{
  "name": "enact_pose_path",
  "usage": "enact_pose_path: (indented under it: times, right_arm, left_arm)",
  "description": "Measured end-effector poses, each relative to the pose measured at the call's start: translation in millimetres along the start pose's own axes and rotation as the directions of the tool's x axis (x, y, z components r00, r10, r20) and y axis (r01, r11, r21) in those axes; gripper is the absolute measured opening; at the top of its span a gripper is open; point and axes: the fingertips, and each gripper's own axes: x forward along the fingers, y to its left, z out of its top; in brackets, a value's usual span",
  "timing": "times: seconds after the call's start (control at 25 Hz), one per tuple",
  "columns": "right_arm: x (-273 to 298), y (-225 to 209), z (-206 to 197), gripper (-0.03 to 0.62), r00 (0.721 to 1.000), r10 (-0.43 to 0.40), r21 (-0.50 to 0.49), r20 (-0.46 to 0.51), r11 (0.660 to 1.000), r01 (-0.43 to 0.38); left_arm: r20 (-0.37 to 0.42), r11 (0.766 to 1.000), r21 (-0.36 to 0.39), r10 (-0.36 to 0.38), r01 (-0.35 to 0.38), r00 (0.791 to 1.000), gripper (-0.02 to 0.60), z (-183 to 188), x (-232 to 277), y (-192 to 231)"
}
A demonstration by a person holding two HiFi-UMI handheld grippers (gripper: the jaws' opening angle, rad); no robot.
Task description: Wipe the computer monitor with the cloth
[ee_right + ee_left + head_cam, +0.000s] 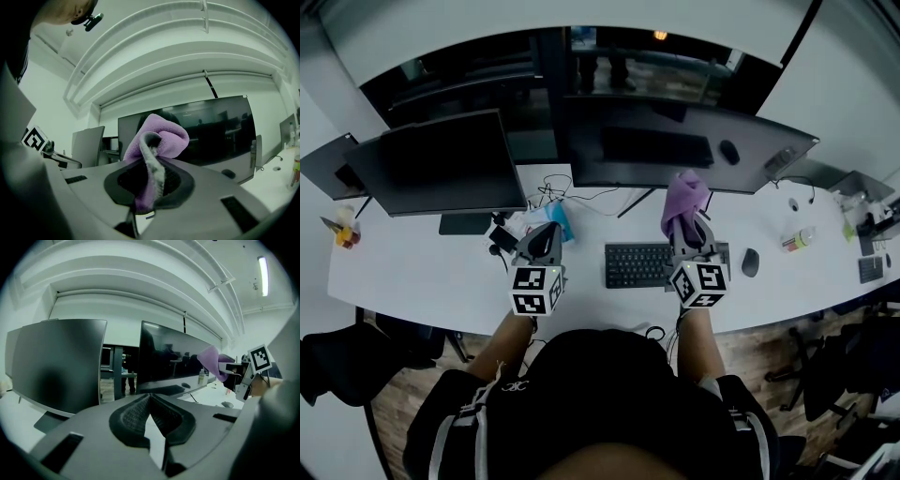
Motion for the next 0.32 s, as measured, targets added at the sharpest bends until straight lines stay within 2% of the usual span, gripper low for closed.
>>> enact_pose_path:
  times: [0.32]
  right_arm:
    - [-5.0, 2.0, -1.1, 0.052, 1.000, 0.005, -0.003, 0.001, 1.000, -0.005]
  left_arm:
    - [-0.003, 1.000, 0.006, -0.006, 0.006, 1.000, 0.014, -2.6, -4.6, -6.8]
